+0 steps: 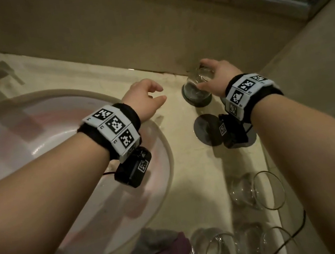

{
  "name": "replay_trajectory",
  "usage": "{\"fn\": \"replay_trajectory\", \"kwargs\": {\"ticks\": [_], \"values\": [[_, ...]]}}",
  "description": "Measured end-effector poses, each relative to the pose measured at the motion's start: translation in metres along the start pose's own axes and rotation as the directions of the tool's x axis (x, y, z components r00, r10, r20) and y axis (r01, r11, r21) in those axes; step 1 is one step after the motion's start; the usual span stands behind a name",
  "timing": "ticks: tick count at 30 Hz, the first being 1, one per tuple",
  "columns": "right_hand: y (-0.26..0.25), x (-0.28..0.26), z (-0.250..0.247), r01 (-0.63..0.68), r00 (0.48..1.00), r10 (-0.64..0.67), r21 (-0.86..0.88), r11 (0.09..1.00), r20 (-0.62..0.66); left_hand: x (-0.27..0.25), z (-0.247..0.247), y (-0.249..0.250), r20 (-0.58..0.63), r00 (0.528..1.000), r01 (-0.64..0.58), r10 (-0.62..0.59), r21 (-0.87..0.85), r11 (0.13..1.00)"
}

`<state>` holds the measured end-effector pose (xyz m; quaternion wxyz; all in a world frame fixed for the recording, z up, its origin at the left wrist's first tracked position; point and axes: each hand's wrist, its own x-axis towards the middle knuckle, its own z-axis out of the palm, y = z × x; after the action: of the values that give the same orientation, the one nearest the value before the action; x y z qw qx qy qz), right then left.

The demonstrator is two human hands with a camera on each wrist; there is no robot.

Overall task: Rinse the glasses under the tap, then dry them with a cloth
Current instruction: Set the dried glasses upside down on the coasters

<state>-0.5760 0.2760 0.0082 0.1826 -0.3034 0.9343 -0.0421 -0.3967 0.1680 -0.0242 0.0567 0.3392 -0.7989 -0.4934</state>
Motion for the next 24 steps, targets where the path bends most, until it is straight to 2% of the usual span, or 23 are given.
{"fn": "replay_trajectory", "kwargs": {"ticks": [7, 16, 21, 24], "values": [[-0.006, 0.008, -0.003, -0.048, 0.998, 0.051, -0.079, 0.996, 0.030, -0.004, 0.001, -0.004, 0.026, 0.999, 0.028, -0.028, -0.011, 1.000], [-0.006, 0.004, -0.002, -0.033, 0.998, 0.040, -0.117, 0.993, 0.058, -0.005, 0.006, -0.004, 0.048, 0.999, 0.025, -0.024, -0.013, 1.000], [-0.005, -0.009, 0.002, -0.067, 0.996, 0.068, -0.028, 0.997, 0.056, -0.012, 0.001, 0.004, 0.097, 0.995, -0.007, 0.007, 0.002, 1.000], [-0.007, -0.021, -0.006, -0.073, 0.997, 0.073, 0.026, 0.997, 0.004, -0.023, -0.007, 0.014, 0.122, 0.992, -0.047, 0.042, 0.037, 0.998]]}}
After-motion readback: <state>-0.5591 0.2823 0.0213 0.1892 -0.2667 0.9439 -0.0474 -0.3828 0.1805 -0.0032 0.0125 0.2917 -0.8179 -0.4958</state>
